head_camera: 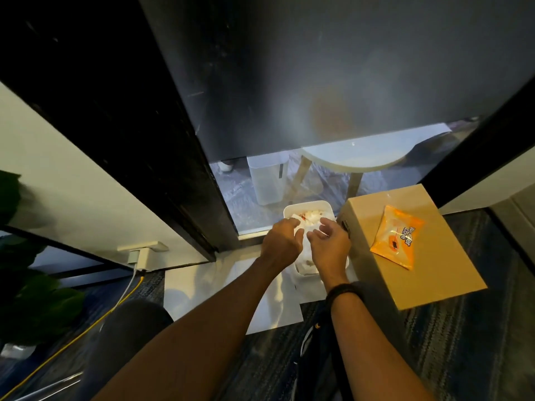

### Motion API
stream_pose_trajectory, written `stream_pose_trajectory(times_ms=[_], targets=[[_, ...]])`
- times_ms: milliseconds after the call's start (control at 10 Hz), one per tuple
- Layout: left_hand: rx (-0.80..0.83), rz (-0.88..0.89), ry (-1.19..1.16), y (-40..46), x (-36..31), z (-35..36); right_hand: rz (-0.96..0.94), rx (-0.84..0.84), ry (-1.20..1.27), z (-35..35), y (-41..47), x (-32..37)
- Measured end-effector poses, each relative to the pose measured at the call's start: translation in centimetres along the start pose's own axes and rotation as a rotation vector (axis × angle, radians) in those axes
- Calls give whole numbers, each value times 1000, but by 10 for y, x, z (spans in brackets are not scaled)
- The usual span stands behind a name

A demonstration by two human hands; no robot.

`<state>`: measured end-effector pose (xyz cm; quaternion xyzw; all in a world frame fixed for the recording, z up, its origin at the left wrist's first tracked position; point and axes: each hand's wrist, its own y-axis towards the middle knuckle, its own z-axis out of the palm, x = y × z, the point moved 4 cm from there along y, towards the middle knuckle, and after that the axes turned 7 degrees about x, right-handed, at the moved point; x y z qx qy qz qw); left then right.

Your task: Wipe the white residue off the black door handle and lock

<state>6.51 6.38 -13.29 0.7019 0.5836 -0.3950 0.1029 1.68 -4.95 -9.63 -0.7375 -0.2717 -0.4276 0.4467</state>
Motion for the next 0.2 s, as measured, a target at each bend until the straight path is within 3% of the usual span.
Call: stream_pose_trajectory(times_ms=[200], targets=[[-33, 16, 10, -34, -13, -74, -284, 81, -304, 11, -46, 21]])
